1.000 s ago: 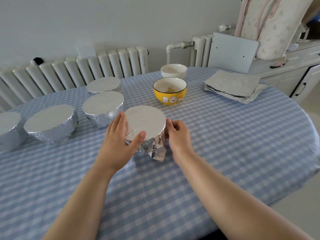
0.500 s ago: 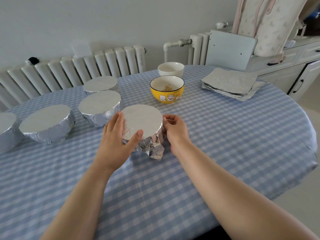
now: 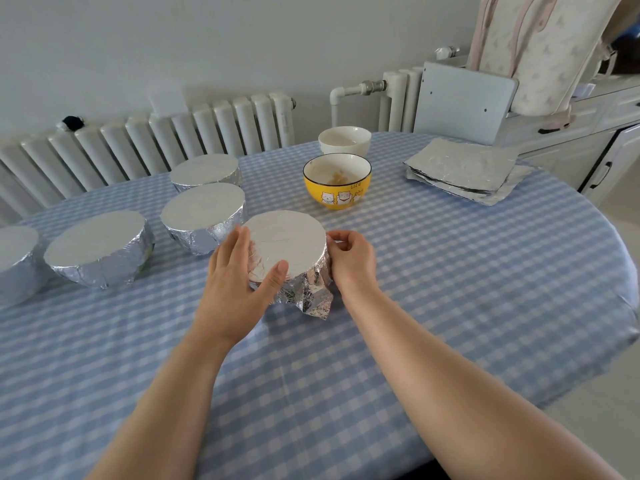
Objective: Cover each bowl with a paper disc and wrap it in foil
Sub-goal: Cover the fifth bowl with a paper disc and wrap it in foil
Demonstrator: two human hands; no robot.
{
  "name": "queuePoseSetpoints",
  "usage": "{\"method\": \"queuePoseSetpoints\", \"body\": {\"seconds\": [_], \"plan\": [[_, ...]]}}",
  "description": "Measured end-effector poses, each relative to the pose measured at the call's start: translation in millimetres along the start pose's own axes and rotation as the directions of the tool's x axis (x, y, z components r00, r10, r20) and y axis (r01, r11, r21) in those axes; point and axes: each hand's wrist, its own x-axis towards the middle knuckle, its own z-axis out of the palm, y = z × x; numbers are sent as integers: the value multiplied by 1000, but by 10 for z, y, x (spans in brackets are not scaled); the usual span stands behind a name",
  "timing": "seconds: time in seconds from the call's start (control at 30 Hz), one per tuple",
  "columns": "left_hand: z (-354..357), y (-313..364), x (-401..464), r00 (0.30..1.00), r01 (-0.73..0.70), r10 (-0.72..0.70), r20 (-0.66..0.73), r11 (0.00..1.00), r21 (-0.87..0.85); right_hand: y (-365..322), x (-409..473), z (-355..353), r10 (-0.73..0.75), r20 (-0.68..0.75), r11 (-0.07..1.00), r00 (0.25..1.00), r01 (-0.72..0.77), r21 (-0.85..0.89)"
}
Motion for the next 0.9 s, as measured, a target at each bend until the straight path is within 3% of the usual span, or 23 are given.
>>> {"method": "queuePoseSetpoints", "body": {"seconds": [0.13, 0.23, 0.37, 0.9], "plan": [[-9, 14, -10, 1000, 20, -20, -12, 1000, -13, -4, -21, -46, -95, -24, 994, 995, 93, -59], [1, 24, -27, 999, 28, -29, -19, 999, -22, -30, -95, -99, -78, 11, 997, 997, 78, 13], [39, 59, -46, 998, 45, -45, -51, 999, -5, -63, -254, -116, -128, 60, 987, 990, 133, -92], [90, 114, -40, 989, 88, -95, -114, 994, -62, 44, -164, 61, 69, 68, 972, 995, -82, 220]]}}
